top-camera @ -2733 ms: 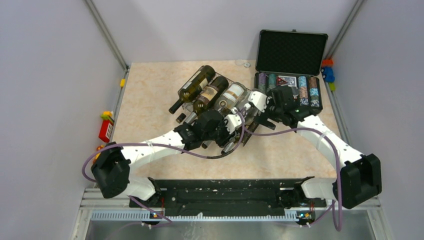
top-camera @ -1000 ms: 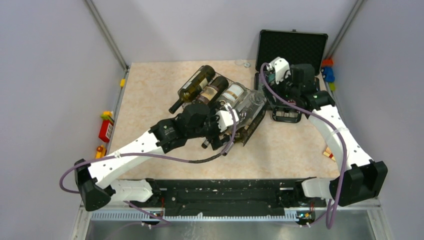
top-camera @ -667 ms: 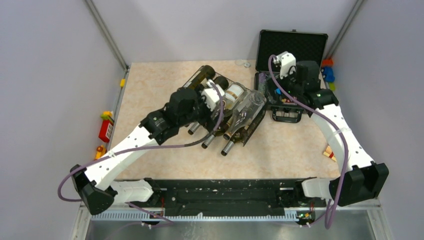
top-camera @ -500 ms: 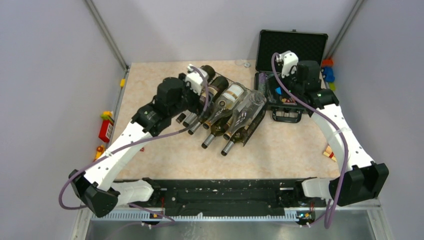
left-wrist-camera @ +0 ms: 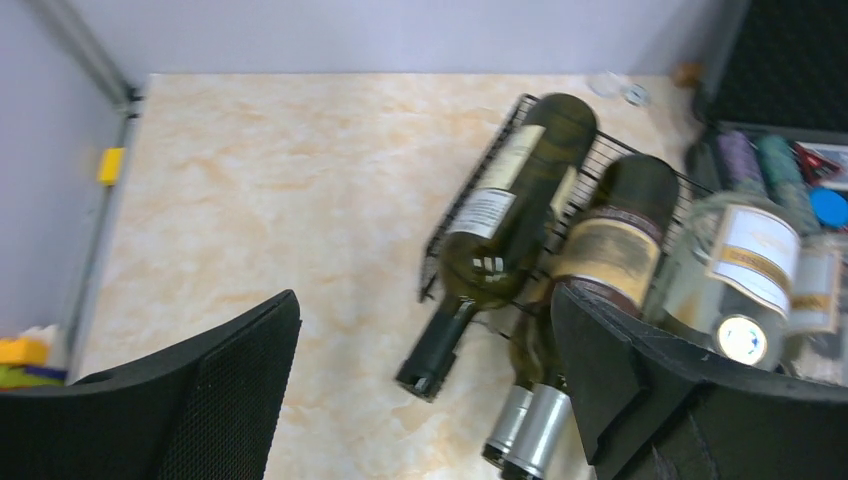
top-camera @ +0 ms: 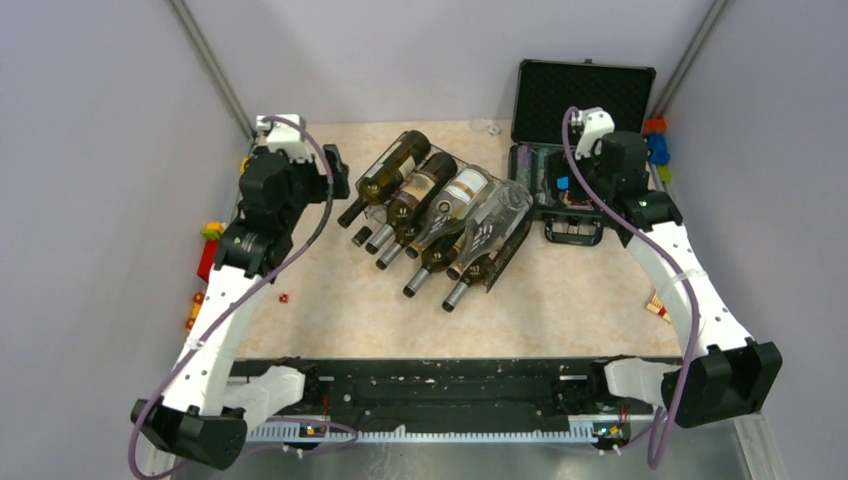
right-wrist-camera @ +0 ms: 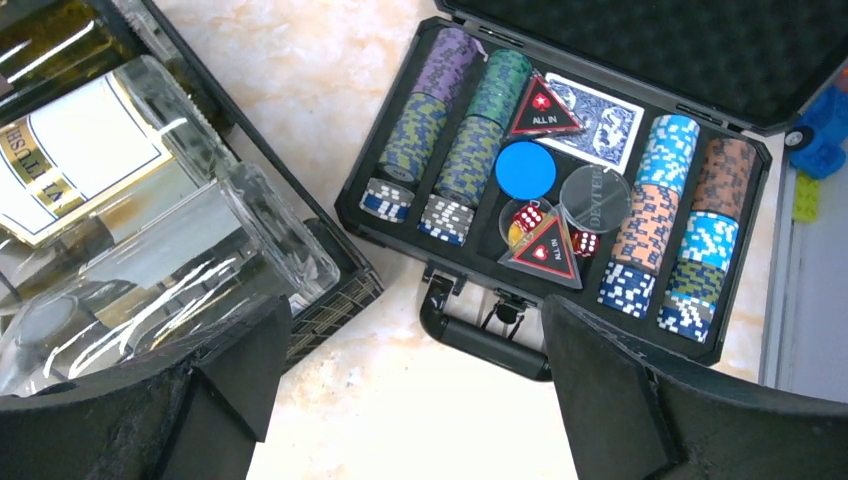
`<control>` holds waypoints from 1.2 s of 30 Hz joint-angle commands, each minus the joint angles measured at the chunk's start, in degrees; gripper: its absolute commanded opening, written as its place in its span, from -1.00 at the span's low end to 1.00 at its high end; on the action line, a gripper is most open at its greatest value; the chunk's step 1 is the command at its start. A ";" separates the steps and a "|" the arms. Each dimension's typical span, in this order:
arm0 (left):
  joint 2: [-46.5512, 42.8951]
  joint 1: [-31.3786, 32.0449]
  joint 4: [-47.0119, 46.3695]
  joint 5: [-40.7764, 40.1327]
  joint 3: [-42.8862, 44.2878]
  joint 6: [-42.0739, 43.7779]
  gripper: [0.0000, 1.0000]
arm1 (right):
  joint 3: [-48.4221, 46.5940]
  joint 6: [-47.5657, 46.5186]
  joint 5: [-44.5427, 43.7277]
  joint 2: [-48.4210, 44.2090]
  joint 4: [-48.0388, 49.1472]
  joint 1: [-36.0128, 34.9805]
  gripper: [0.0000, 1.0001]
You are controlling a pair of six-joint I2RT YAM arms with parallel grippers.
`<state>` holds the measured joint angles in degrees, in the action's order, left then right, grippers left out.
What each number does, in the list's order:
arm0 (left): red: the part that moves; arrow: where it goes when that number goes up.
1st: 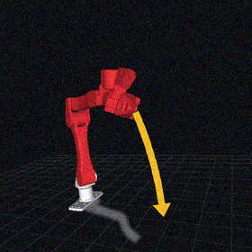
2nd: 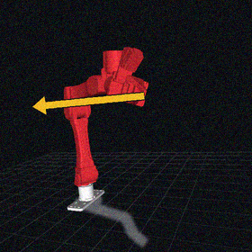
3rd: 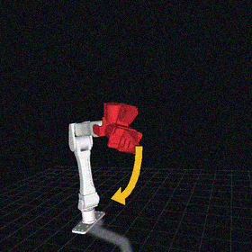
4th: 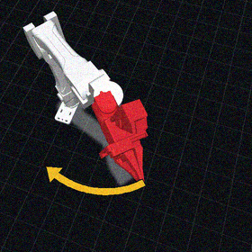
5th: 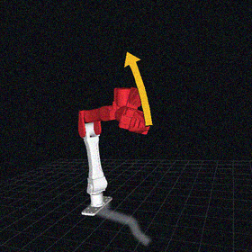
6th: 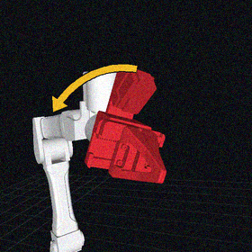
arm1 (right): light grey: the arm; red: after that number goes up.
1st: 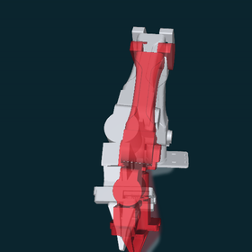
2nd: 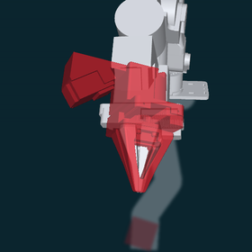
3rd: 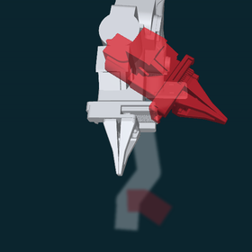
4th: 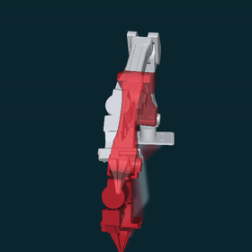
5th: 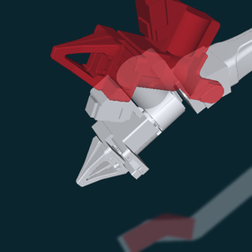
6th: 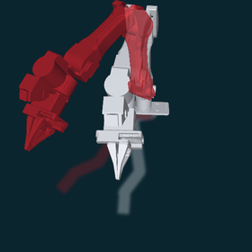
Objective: Put the wine bottle on the wine rack
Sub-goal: Reset both arms
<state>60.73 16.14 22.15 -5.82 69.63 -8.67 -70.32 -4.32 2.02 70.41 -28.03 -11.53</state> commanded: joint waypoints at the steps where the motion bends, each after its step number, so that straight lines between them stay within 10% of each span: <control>1: -4.38 -3.41 -4.32 -4.54 -2.20 0.90 0.97 | 2.09 3.23 -1.82 -4.43 3.21 1.52 0.97; 36: -21.30 -6.44 -2.72 2.86 -20.61 12.19 0.97 | 29.68 -1.75 3.96 -32.00 15.21 5.16 0.97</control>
<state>40.56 10.48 22.52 -4.86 50.35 4.29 -40.71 -5.15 3.36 38.44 -14.61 -7.09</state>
